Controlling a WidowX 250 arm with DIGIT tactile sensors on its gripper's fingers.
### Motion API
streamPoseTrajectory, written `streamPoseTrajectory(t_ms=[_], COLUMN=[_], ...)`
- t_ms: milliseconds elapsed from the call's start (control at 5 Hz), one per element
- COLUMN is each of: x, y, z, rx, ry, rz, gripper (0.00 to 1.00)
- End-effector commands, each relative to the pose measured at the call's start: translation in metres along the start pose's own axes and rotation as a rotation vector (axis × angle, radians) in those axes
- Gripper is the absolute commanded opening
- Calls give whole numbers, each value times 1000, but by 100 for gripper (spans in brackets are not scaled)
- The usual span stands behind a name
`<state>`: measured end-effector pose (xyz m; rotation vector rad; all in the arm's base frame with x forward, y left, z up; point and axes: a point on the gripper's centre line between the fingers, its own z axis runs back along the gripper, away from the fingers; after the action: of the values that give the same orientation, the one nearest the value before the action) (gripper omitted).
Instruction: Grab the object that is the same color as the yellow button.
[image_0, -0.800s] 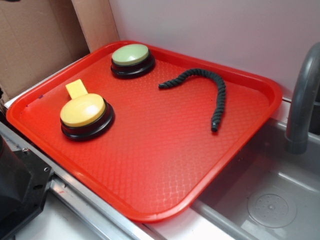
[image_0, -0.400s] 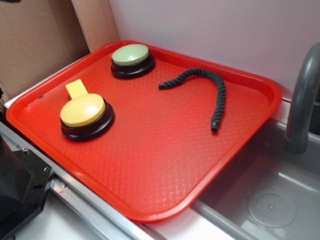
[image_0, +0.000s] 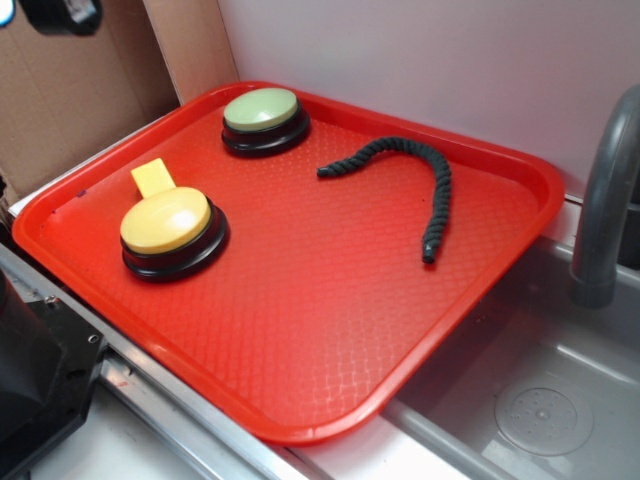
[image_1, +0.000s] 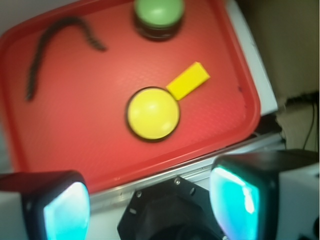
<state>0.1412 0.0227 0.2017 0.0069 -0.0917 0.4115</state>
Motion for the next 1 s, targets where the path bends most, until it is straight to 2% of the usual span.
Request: streamPoseTrajectory(t_ms=[0, 200, 800], x=[30, 48, 82], y=[37, 59, 78], z=[-44, -81, -149], rx=[-43, 21, 61], ry=[-61, -81, -122], rz=[378, 547, 882], gripper=[100, 100, 100])
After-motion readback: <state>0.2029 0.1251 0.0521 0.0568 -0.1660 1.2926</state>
